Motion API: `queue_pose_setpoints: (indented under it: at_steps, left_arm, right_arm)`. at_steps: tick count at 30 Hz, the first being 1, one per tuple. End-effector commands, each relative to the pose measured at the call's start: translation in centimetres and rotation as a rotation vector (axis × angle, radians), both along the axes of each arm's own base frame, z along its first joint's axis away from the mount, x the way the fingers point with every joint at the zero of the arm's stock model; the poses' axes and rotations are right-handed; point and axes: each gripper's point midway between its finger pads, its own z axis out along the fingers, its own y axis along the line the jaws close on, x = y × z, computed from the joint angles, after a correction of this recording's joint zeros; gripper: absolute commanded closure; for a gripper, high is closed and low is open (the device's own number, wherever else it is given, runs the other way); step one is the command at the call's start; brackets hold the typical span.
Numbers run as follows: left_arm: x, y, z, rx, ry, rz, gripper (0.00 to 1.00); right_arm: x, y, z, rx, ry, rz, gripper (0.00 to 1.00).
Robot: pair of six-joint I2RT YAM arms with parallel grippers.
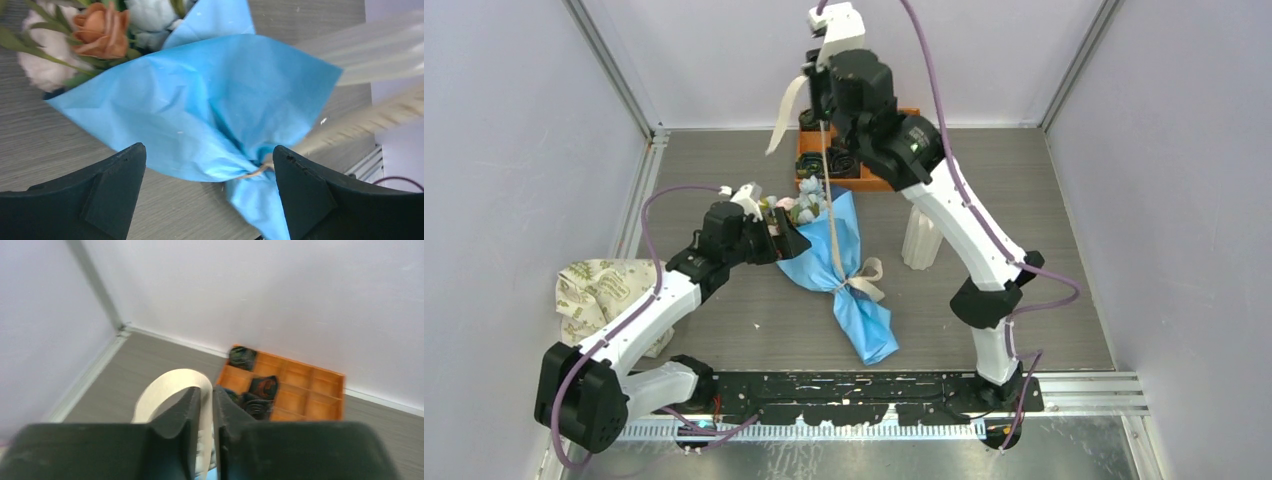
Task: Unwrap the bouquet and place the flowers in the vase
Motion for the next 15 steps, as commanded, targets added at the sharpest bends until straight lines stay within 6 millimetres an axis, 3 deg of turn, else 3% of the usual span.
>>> queue_pose_setpoints:
  at_steps: [1, 3, 5, 10, 15]
  left_arm:
    - [-0.8, -1.7, 2.0, 0.004, -0.112, -0.076, 0.03]
    - [-1.4, -2.1, 1.8, 0.022, -0.12, -0.097, 0.03]
    - [-1.9, -2.6, 1.6, 0.027, -0.113, -0.112, 0.02]
    - [-2.0, -3.6, -0.1, 0.047, -0.061, -0.11, 0.03]
    - [-2.4, -5.0, -0.6, 0.049, -0.039, -0.128, 0.04]
  right_arm:
    - [4.3, -5.2, 0.2, 0.136, 0.055, -0.127, 0.68]
    - [5.4, -6.0, -2.1, 0.124, 0.116, -0.148, 0.47]
    - [5.4, -6.7, -3.9, 0.09, 0.155, -0.165, 0.33]
    - [3.0, -8.4, -7.7, 0.065, 0.251, -0.179, 0.29]
    - [-2.4, -8.8, -14.1, 0.05, 0.387, -0.098, 0.3]
